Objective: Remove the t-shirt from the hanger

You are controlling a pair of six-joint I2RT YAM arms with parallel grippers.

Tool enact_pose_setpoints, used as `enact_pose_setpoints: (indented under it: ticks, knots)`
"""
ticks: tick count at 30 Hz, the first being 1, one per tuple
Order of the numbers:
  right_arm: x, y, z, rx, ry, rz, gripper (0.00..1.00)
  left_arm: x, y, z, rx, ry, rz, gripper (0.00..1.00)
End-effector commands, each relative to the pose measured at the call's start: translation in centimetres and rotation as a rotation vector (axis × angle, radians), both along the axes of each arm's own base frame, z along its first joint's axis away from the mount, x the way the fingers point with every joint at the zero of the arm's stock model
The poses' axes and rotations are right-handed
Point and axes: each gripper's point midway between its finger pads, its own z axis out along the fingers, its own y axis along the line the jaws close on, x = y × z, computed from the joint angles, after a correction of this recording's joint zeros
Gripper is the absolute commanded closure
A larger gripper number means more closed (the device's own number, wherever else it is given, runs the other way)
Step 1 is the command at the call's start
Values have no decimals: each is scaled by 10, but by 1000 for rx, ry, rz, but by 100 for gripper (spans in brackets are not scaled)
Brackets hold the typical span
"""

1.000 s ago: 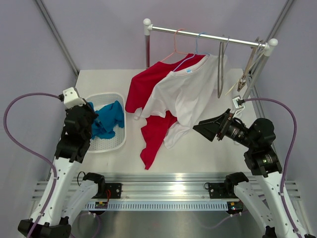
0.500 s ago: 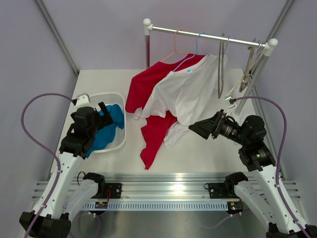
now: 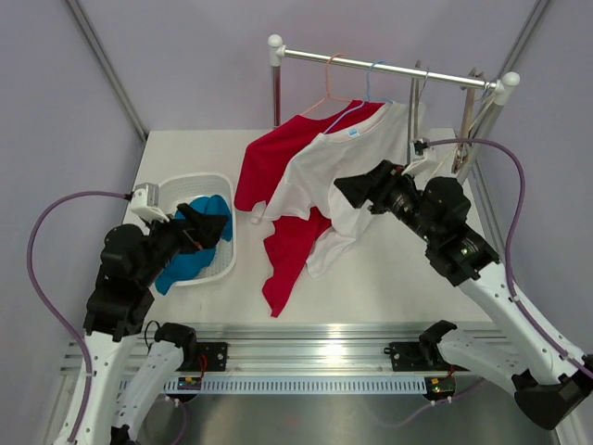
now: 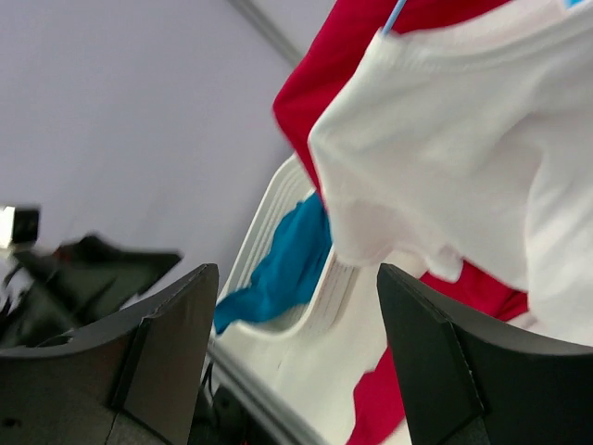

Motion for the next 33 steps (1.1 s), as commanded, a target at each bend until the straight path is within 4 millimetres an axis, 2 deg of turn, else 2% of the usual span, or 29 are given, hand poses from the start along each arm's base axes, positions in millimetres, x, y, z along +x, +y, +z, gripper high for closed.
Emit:
enact_pose_setpoints:
  ticks: [1,2,3,5,6,8,9,10,12,14,15,17,20,24,29,30,32,33]
  knots:
    - [49,-21,33,27,-88,-284,20,-31,-36,19,-94,-84,-236,1]
    - [59,-25,41,33,-97,-341,19,-38,-41,19,-80,-100,-276,1]
    - [74,-17,33,12,-78,-353,18,-47,-52,12,-70,-96,-346,1]
    - [90,-16,43,23,-89,-407,18,-58,-62,12,-36,-167,-444,1]
    - [103,-10,41,25,-91,-424,19,-65,-65,11,-32,-181,-471,1]
    - [115,-12,54,60,-111,-472,20,-74,-71,7,-12,-201,-521,1]
    - [123,-6,47,56,-101,-478,21,-75,-72,6,-8,-205,-525,1]
    - [128,-7,55,87,-121,-501,24,-75,-72,2,-4,-208,-524,1]
    - [139,-2,51,100,-121,-528,29,-80,-77,1,-8,-211,-552,1]
    - [149,-4,57,122,-132,-570,33,-83,-79,2,-6,-219,-557,1]
    - [157,0,48,108,-122,-579,35,-83,-78,3,-1,-226,-553,1]
    - [164,5,55,124,-143,-579,39,-85,-81,1,2,-226,-568,1]
    - [180,20,43,102,-122,-562,40,-90,-84,-1,2,-223,-596,1]
    - [189,28,35,102,-107,-552,43,-91,-86,0,2,-224,-607,1]
    - [192,31,29,116,-94,-556,53,-92,-88,-2,3,-215,-616,1]
    - [192,31,30,122,-96,-553,59,-92,-88,-2,3,-215,-616,1]
    - [189,31,29,124,-100,-544,63,-91,-89,-3,5,-210,-617,1]
    - [188,31,31,130,-103,-538,71,-91,-89,-3,5,-209,-617,1]
